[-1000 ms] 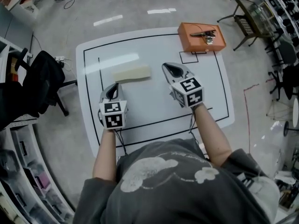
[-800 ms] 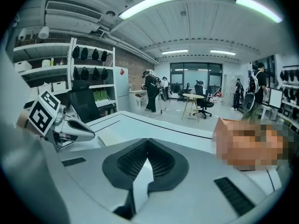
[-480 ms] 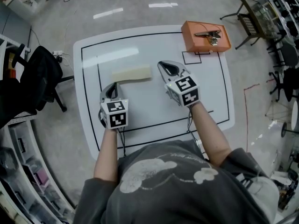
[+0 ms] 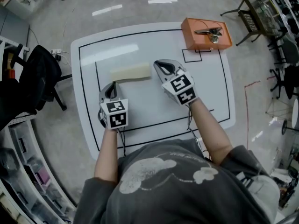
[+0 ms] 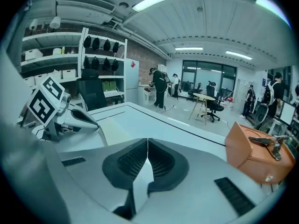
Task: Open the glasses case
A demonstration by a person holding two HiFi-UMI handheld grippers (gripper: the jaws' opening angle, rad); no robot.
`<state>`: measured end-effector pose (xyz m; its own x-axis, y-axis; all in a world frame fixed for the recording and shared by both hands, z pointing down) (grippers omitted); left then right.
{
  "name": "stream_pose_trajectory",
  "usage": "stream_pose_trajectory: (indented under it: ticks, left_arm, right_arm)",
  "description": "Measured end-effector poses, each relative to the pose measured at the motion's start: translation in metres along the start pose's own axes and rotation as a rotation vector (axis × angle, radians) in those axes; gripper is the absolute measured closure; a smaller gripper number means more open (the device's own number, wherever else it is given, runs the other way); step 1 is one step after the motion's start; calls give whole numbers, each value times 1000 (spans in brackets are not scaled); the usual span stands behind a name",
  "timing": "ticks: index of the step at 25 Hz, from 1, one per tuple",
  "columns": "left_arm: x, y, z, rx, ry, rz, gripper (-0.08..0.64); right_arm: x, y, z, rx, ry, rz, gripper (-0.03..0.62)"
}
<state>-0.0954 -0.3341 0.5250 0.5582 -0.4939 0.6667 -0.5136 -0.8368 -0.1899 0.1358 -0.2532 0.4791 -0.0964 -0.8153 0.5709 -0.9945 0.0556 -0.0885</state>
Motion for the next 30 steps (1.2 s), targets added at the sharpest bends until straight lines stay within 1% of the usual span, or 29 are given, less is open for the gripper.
stream_pose_trajectory:
  ticks: [4,6,8,10,12,14,18,22,25,30]
  left_arm:
    - [0,1,0,-5,2,-3,558]
    - [0,0,1,-7,4,-4,558]
    - [0,1,1,-6,5,-5,558]
    - [-1,1,1,-6,4,-5,558]
    - [-1,1,1,-7,4,-7,558]
    - [-2,2,0,-7,4,-7,558]
    - [-1,2,0,-8,4,-8,558]
    - [-2,2,0,-7,5,-9,558]
    - [-3,2,0,-7,4,-9,558]
    - [-4,3,-1,-7,4,-10,558]
  right_arm:
    - [4,4,-3,-52,30,36,575]
    - [6,6,-5,-68,46,71,538]
    - [9,10,-6,-89,64,113,485]
    - [12,16,-7,-129,86,148,421]
    - [16,22,-9,-180,114,173,374]
    - [20,28,-11,-229,137,185,334]
    - [28,31,-15,-301,167,178,271]
    - [33,34,-16,-367,180,162,262]
    - [35,34,-16,-404,175,149,319]
    - [34,35,-15,-401,181,161,325]
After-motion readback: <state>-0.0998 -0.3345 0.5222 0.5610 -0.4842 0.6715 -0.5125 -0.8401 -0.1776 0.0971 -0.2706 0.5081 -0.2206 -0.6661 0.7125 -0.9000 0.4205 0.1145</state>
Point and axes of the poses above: the fingertips, and each gripper's own axes: x forward along the fingers, y to its left, z out of its top, the point moved 10 cm from there along -x, backward along the fingers, and after that the axes turned 11 degrees about x, right-handed, at the moved point
